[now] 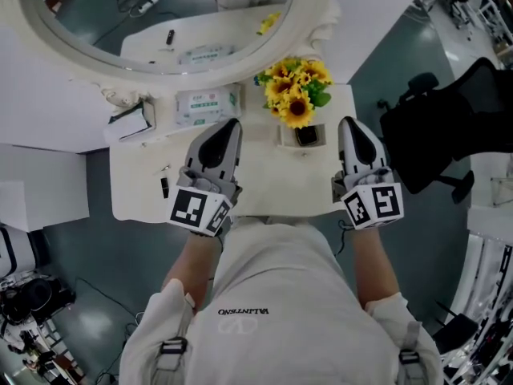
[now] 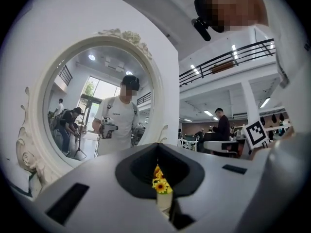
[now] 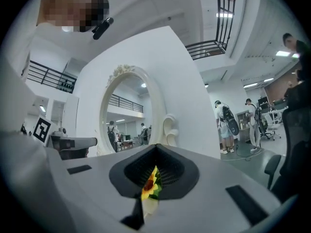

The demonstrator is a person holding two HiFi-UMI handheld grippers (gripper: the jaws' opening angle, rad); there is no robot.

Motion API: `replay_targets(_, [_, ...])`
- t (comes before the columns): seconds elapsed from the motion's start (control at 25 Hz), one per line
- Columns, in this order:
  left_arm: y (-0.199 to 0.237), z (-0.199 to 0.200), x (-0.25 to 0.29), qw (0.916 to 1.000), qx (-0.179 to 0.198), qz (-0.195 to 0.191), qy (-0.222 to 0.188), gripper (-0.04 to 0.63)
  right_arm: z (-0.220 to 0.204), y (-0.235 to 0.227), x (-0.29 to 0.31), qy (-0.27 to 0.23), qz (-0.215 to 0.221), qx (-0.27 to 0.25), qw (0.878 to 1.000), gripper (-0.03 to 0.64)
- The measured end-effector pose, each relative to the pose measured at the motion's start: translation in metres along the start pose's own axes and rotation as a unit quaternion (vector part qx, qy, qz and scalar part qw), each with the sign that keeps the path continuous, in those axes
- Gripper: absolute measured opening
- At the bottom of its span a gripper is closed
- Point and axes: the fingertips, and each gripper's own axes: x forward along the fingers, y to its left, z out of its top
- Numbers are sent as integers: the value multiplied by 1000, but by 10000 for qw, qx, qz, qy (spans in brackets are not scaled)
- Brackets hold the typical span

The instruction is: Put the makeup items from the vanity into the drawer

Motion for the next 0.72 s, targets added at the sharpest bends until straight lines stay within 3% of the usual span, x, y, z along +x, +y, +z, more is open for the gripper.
replay_targets(0.4, [26, 22, -38, 9973, 245, 659, -211, 2, 42, -9, -26, -378, -31, -239, 9990, 9])
replay_targets(0.72, [28, 29, -45, 9961, 274, 786, -281, 2, 42, -10, -32, -391, -48, -179, 9991, 9])
